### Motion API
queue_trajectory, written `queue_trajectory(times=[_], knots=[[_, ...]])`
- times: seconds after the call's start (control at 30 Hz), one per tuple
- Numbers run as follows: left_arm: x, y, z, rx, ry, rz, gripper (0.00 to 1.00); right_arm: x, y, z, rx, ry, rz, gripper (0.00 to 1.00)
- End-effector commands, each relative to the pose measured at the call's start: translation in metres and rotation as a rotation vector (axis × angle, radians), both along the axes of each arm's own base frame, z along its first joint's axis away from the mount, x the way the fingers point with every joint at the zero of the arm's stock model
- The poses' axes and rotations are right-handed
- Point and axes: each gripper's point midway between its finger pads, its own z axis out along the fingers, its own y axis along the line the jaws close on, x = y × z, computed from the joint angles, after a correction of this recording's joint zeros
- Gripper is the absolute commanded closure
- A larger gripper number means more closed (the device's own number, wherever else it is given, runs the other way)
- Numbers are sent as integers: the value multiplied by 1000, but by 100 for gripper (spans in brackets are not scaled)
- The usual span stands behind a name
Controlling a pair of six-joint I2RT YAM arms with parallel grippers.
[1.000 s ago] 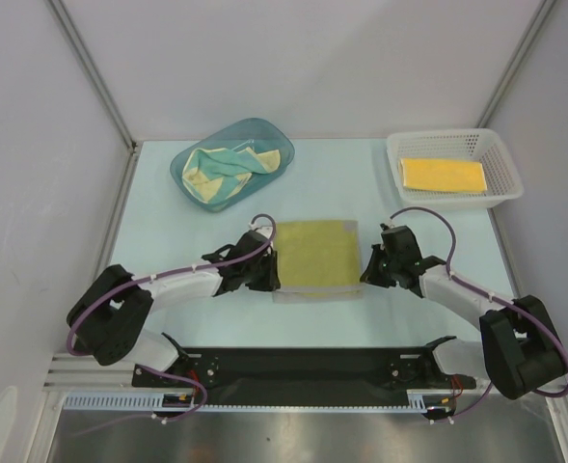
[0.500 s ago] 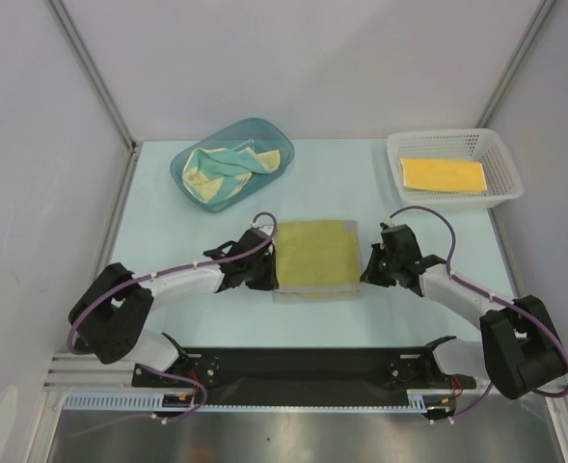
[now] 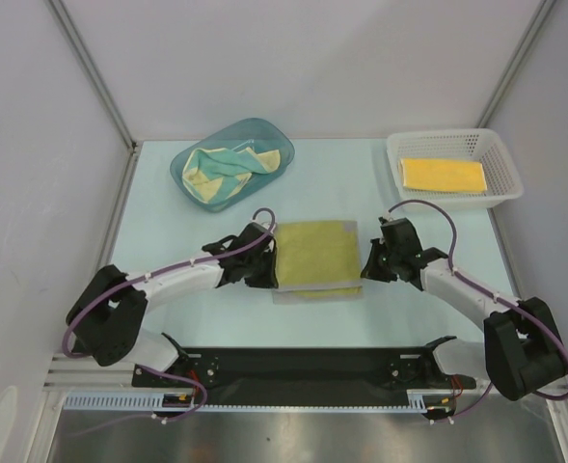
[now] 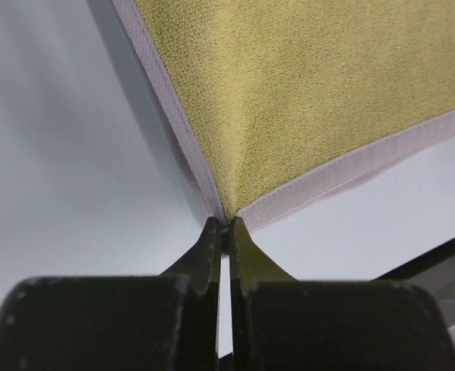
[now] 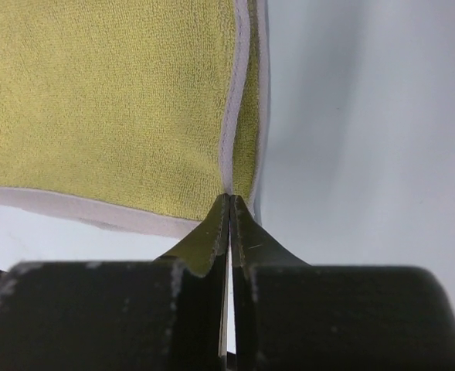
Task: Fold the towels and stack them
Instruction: Fold the towel
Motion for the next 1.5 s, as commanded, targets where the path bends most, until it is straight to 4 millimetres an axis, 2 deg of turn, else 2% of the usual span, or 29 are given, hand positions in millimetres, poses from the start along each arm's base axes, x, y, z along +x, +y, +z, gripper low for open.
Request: queue_trajectory(times=[0.0, 0.03, 0.1, 0.23, 0.4, 0.5, 0.6, 0.67, 0.73, 0.83, 0.9, 0.93, 1.13, 1.27, 1.37, 1.47], knots=[[-8, -10, 24, -92, 9, 16, 100, 3, -1, 18, -9, -28, 15, 100], [-15, -6, 16, -90, 29, 21, 100, 0, -2, 16, -14, -16, 19, 100], [-17, -8, 17, -131, 26, 32, 100, -6, -4, 8, -18, -1, 23, 100], [-30, -8, -3, -152, 77, 23, 100, -11, 1, -5, 10, 18, 37, 100], [-35, -8, -14, -152, 96, 26, 100, -14, 1, -16, 8, 32, 43, 100], [-35, -6, -17, -132, 98, 27, 100, -11, 1, -13, 9, 22, 45, 100], [-27, -6, -7, -114, 76, 34, 100, -3, 2, 1, 3, -3, 54, 100], [-21, -10, 10, -122, 55, 35, 100, 7, 3, 18, 0, -38, 57, 100], [-16, -14, 32, -160, 24, 44, 100, 5, -2, 26, -8, -24, 55, 100], [-24, -16, 40, -196, 28, 54, 100, -4, -4, 26, -11, -3, 66, 100], [-29, -16, 32, -203, 46, 72, 99, -14, -3, 18, -7, 19, 71, 100], [-37, -10, 18, -182, 74, 77, 100, -16, 0, 16, -10, 18, 72, 100], [-53, -4, -22, -146, 140, 87, 100, -28, -7, -13, -14, 100, 18, 100], [-56, 0, -34, -120, 147, 86, 100, -28, -14, -22, -44, 108, -14, 100], [-56, 0, -34, -126, 143, 85, 100, -30, -16, -26, -38, 118, -15, 100], [-55, 1, -30, -127, 129, 83, 100, -28, -15, -22, -28, 99, -12, 100]])
